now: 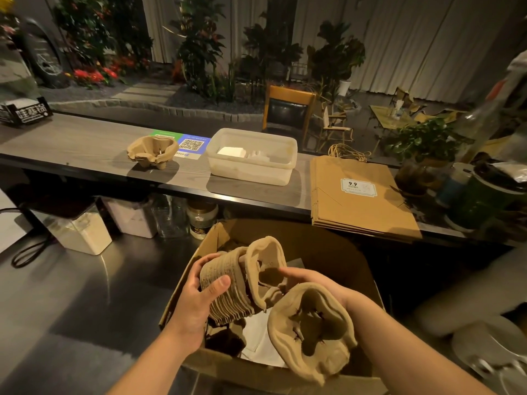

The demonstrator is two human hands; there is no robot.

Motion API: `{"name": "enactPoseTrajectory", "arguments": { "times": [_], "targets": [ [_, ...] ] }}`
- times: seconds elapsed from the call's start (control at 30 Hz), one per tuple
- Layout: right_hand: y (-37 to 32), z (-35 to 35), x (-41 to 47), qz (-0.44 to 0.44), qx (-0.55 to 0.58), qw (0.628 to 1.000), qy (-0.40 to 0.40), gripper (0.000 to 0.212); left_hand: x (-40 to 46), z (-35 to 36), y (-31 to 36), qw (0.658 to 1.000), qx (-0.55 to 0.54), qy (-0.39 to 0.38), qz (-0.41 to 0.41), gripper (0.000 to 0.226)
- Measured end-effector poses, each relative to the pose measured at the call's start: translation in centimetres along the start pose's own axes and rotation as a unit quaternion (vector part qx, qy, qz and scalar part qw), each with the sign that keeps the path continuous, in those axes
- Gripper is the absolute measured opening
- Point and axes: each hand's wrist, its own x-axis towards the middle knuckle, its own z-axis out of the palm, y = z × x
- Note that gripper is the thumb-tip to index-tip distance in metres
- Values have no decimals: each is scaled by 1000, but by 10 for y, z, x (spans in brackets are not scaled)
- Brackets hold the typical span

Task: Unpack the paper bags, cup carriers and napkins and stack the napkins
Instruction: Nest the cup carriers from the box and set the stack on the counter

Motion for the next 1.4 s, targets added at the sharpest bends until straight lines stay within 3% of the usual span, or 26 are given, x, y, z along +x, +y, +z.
{"name": "enactPoseTrajectory", "arguments": {
  "times": [0.1,0.23,0.33,0.4,0.57,0.83,1.03,1.23,1.4],
  "targets": [
    [-4,-2,-10,-22,48,998,27,46,2,-3,-1,1000,0,6,-3,110],
    [-6,-13,-25,-39,130,987,82,35,4,-5,-2,1000,-6,3,-12,111],
    [1,-27,-30,-16,231,971,53,73,6,-6,-4,1000,-8,3,-27,114],
    [6,-31,-30,-32,220,975,32,87,7,-6,-5,999,-10,6,-37,115],
    [3,-33,-28,-109,120,986,-45,59,8,-7,-6,998,-10,-6,-54,113],
    [-21,-7,-21,-186,29,973,132,33,8,-6,-5,997,-8,-23,-66,112],
    [-16,21,-4,-204,44,967,144,34,6,-5,-3,996,-5,-43,-79,112],
    [-7,45,13,-254,-68,939,221,12,3,0,5,995,-19,-52,-79,109],
    [-12,55,21,-316,-145,917,194,22,7,-3,20,995,-43,-58,-72,102]
  ]
}}
